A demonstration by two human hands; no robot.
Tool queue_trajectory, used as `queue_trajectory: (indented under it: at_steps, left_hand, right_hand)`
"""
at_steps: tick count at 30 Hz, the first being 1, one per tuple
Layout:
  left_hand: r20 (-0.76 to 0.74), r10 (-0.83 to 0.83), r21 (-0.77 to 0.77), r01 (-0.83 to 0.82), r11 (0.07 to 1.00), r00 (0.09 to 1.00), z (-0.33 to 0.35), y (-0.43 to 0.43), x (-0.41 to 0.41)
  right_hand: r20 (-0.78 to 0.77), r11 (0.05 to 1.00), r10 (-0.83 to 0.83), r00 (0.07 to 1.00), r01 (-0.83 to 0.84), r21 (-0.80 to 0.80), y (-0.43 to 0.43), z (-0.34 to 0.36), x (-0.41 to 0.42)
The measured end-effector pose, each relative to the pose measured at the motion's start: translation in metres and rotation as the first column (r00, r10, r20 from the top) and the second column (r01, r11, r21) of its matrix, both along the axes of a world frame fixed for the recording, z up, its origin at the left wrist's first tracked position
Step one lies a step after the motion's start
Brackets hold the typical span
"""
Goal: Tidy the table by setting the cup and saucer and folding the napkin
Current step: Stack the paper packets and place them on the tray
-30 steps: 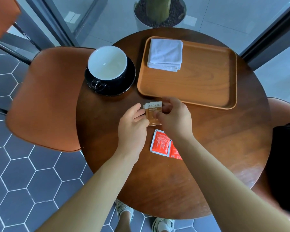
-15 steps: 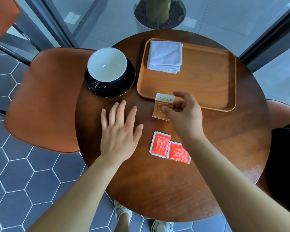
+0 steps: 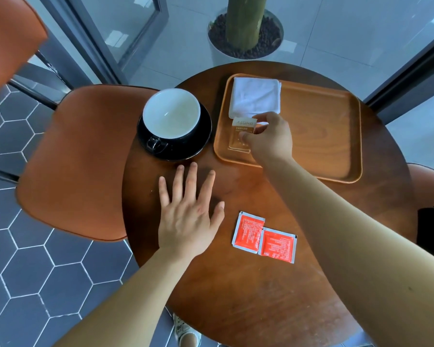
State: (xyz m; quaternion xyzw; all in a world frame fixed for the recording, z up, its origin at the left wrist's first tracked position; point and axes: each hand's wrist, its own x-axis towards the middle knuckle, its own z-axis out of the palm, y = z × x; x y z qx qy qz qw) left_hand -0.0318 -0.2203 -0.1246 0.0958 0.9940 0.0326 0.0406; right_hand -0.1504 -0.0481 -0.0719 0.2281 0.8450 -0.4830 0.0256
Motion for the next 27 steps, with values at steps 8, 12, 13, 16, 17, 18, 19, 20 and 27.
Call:
queue_trajectory:
  at_steps: [8, 12, 13, 16, 17, 18, 19, 20, 27]
  left_hand:
    - [-0.021, 0.003, 0.014, -0.003, 1.0, 1.0, 0.0, -0.001, 0.001]
    - [-0.012, 0.004, 0.01, -0.003, 1.0, 1.0, 0.0, -0.001, 0.001]
    - [-0.012, 0.004, 0.009, -0.004, 1.0, 1.0, 0.0, -0.001, 0.001]
    - [-0.012, 0.003, 0.009, -0.003, 1.0, 1.0, 0.0, -0.001, 0.0]
    - [-0.013, 0.004, 0.01, -0.004, 1.0, 1.0, 0.0, -0.001, 0.0]
    - [-0.014, 0.004, 0.012, -0.004, 1.0, 1.0, 0.0, -0.001, 0.0]
    - [-0.016, 0.004, 0.014, -0.004, 1.0, 1.0, 0.0, 0.0, 0.0]
    - [-0.019, 0.004, 0.014, -0.004, 1.0, 1.0, 0.0, -0.001, 0.0]
    - [-0.042, 0.009, 0.027, -0.008, 1.0, 0.999, -0.002, -0.001, 0.0]
  right_hand:
    - [0.045, 0.976, 0.104, 0.994, -0.111, 0.188, -0.004, -0.005, 0.006]
    - [0.063, 0.95, 0.173, 0.983, -0.183, 0.254, -0.005, -0.003, 0.006]
    - [0.067, 0.94, 0.188, 0.98, -0.2, 0.276, -0.006, -0.002, 0.007]
    - [0.061, 0.921, 0.22, 0.974, -0.228, 0.317, -0.006, -0.002, 0.007]
    - [0.054, 0.919, 0.225, 0.973, -0.23, 0.321, -0.006, -0.002, 0.008]
    - [0.047, 0.919, 0.225, 0.973, -0.228, 0.323, -0.006, -0.002, 0.008]
    - [0.041, 0.919, 0.223, 0.974, -0.224, 0.324, -0.006, -0.003, 0.009]
    - [0.032, 0.922, 0.217, 0.976, -0.215, 0.323, -0.006, -0.003, 0.01]
    - [-0.032, 0.939, 0.18, 0.983, -0.162, 0.304, -0.001, -0.005, 0.018]
